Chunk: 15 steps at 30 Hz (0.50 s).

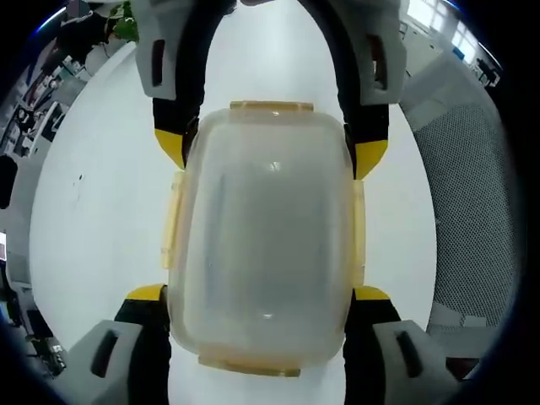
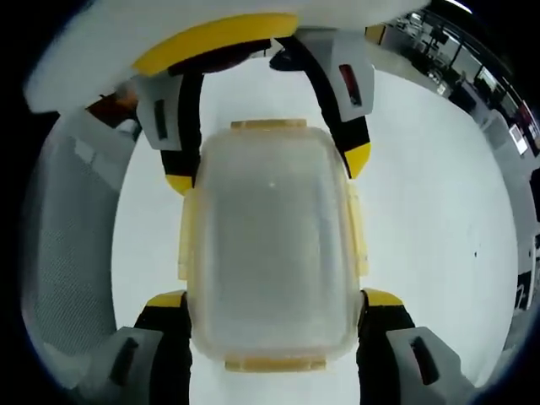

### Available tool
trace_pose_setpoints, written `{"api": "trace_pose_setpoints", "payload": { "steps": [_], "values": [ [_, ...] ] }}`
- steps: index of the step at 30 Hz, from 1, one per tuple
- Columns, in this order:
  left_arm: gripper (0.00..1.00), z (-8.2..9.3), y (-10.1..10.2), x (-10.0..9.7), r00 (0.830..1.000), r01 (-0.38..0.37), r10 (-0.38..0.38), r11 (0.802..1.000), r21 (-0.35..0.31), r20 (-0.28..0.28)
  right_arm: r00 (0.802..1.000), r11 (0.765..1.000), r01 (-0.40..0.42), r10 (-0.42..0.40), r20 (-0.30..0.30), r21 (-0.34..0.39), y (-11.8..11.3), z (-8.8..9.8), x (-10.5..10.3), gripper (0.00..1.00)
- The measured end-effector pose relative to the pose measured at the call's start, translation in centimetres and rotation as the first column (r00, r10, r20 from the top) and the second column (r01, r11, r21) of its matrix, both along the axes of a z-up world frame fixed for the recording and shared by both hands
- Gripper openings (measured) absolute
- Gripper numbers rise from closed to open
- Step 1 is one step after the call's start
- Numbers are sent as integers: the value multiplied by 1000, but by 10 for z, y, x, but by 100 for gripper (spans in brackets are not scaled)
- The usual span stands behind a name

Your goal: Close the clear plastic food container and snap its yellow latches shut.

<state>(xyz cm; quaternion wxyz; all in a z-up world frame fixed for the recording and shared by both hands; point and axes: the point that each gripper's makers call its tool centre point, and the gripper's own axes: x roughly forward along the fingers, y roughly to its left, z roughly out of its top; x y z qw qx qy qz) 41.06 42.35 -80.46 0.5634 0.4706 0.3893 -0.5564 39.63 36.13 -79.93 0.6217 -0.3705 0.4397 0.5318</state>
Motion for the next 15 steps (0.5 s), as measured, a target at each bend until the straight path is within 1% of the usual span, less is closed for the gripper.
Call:
{"api": "trace_pose_setpoints", "payload": {
  "steps": [9,15],
  "values": [
    [86,-1,-3,14,1000,-8,8,1000,1,2,1000,1000,1,-1,2,5,-3,0,15,82],
    [86,-1,-4,20,1000,-4,4,1000,10,8,1000,1000,7,-7,5,11,-3,0,20,82]
  ]
}}
